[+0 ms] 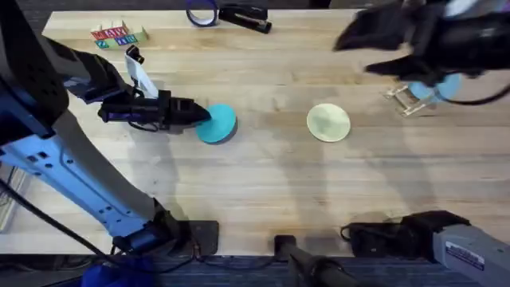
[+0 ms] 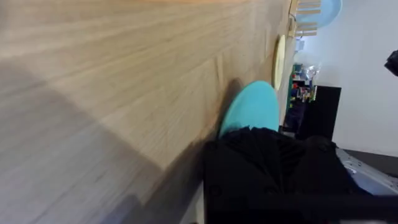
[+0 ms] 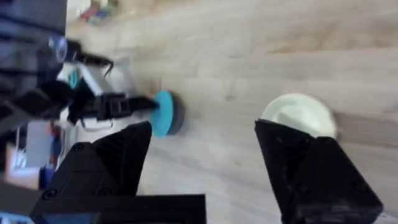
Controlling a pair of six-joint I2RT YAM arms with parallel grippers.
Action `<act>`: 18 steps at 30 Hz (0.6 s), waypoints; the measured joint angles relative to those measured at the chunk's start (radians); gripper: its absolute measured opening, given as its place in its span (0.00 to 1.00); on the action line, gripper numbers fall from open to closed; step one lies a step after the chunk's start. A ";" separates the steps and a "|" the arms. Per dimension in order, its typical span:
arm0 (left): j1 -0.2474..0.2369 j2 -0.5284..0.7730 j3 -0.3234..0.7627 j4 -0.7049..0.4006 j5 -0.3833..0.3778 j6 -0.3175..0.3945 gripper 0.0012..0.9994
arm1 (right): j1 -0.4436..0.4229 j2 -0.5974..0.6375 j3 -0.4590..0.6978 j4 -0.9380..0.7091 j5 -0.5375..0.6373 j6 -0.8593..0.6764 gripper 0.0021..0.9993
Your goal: Pick up the plates from the table one by one and place each into a slot on the dish rack.
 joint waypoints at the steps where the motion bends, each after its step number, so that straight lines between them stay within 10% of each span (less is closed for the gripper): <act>1: 0.000 0.000 0.000 0.000 0.000 0.000 0.04 | 0.032 0.019 0.000 0.004 -0.009 0.005 1.00; 18: 0.000 0.000 0.000 0.001 0.000 0.000 0.04 | 0.311 0.342 0.000 0.225 -0.059 0.223 1.00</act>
